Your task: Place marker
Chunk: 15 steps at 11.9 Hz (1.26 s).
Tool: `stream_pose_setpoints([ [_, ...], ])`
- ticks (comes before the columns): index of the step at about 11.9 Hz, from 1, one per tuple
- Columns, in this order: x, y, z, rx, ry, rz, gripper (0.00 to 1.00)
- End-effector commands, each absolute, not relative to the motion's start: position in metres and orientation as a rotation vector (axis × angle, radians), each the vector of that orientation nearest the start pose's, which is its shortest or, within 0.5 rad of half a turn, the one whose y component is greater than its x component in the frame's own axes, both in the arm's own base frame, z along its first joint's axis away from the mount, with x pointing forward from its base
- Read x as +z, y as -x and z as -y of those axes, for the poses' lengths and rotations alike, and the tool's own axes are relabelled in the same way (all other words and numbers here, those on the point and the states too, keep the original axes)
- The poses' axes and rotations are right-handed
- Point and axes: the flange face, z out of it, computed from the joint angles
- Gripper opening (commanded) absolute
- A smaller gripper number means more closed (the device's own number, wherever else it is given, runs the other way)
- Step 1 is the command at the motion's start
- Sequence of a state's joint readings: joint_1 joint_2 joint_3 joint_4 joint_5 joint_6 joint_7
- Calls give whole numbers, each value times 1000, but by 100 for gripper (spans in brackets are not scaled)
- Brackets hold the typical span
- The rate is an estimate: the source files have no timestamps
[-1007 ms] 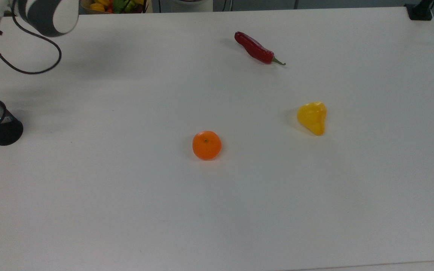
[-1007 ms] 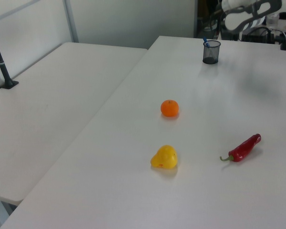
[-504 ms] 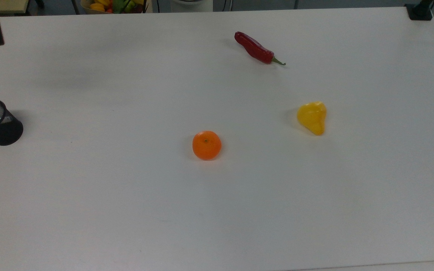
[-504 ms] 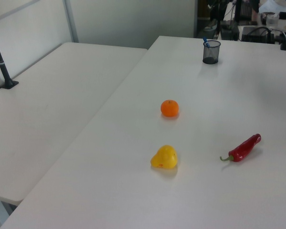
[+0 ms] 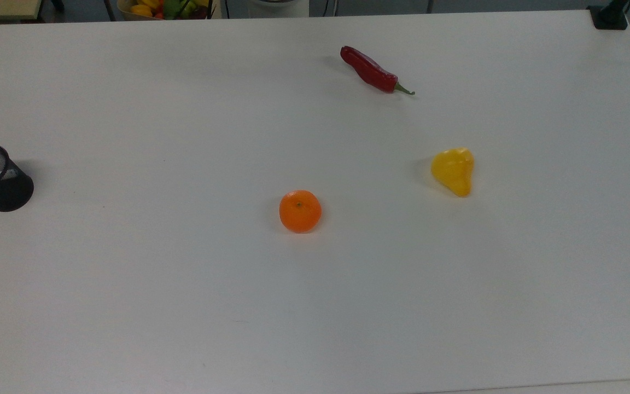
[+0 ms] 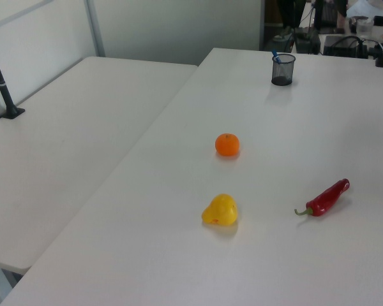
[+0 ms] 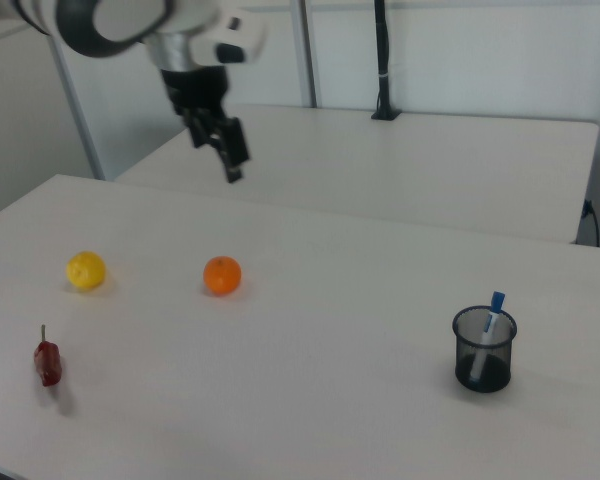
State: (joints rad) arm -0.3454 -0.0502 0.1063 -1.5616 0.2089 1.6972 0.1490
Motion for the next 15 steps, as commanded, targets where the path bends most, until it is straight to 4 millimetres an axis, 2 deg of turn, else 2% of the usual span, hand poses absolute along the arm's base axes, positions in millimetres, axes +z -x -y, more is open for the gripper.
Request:
stream_pose_setpoints([
  [1,671,-531,0,-136,2943,-428,100],
  [2,668,-530,-37,-117,2956,-320,100],
  [3,664,-529,-56,-107,2970,-248,100],
  [4,661,-529,-64,-112,2991,-194,100],
  [5,654,-531,-74,-126,3016,-66,100],
  [6,652,-537,-74,-162,3010,5,100],
  [9,641,-547,-57,-177,3014,137,100],
  [11,635,-554,-52,-180,3026,156,100],
  [15,636,-554,-43,-186,3030,119,100],
])
